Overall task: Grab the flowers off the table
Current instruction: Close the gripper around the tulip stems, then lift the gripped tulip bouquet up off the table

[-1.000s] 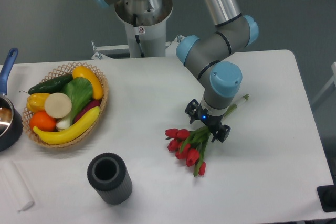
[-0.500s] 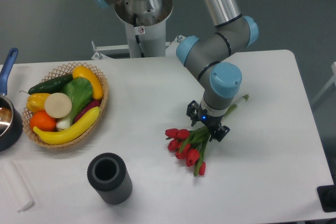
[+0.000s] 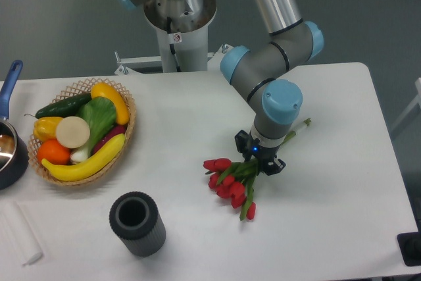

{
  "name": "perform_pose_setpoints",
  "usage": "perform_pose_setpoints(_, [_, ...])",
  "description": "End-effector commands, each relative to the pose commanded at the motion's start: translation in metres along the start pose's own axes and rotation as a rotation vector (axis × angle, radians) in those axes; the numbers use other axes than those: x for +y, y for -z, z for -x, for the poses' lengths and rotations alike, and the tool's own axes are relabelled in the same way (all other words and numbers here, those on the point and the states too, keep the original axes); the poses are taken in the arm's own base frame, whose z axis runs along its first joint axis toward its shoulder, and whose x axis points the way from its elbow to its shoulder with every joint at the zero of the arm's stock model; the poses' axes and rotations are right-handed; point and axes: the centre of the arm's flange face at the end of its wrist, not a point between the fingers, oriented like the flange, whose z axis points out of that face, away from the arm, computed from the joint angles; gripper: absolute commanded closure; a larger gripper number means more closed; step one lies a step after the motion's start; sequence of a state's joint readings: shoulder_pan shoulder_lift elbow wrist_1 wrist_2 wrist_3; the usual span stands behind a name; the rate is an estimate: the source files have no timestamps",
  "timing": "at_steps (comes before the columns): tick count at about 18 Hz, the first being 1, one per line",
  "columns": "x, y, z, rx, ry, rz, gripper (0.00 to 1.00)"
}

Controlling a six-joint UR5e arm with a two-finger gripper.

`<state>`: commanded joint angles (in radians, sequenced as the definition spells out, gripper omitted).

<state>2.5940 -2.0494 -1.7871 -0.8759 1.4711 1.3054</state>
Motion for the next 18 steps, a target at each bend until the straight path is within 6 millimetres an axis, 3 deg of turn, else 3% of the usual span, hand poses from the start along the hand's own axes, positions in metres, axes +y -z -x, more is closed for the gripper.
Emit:
perform_pose_setpoints(7, [0.0, 0.013, 0.0, -0.022, -0.007, -0.006, 0.79])
perform_pose_setpoints(14, [-0.003, 0.081, -0.007, -0.117, -0.01, -0.064, 0.78])
perform_pose_setpoints(18, [-0.003, 0.133, -0.017, -0.168, 0.02, -0.179, 0.78])
